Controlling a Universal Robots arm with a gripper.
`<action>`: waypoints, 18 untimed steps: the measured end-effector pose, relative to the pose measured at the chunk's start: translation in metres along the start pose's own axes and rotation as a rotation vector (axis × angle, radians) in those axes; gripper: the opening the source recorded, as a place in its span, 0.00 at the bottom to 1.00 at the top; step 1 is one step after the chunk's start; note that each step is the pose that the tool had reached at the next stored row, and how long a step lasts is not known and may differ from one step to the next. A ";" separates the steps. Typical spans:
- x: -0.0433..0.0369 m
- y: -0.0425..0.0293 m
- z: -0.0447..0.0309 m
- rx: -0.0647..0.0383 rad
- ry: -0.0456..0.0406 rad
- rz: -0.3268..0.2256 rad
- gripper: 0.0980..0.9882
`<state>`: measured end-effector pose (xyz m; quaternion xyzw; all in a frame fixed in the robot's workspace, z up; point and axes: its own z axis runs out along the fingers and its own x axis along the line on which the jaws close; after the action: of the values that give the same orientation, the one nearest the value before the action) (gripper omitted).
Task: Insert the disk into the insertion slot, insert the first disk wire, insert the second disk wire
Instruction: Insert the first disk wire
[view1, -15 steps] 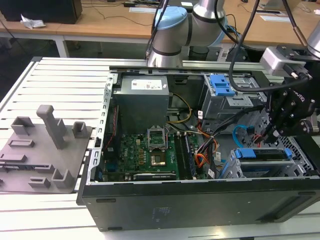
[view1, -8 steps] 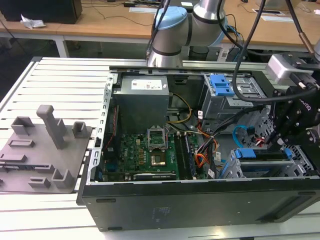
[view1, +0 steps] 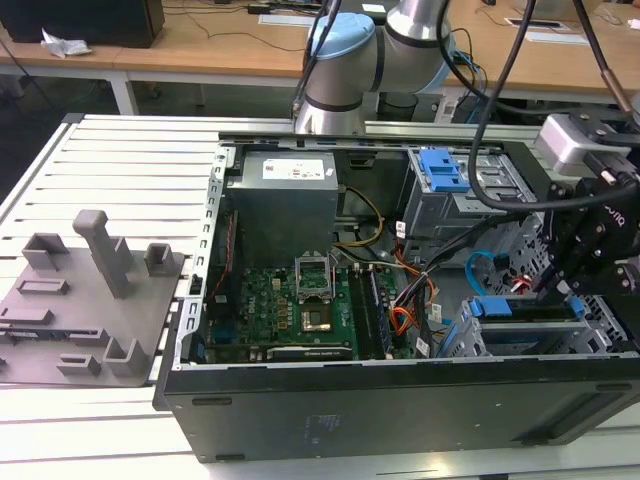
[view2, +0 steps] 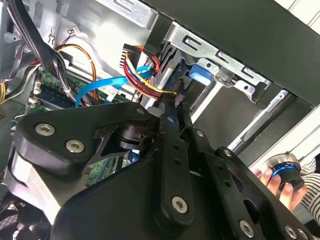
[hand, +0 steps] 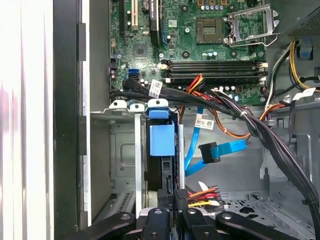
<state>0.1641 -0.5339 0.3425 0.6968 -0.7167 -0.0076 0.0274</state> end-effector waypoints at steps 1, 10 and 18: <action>0.0000 0.0000 0.0000 0.000 -0.0021 0.000 0.07; 0.0027 -0.0001 -0.0008 0.000 -0.0187 0.000 0.07; 0.0040 -0.0010 0.0036 -0.004 -0.0195 0.000 0.07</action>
<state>0.1649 -0.5380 0.3390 0.6966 -0.7170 -0.0157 0.0217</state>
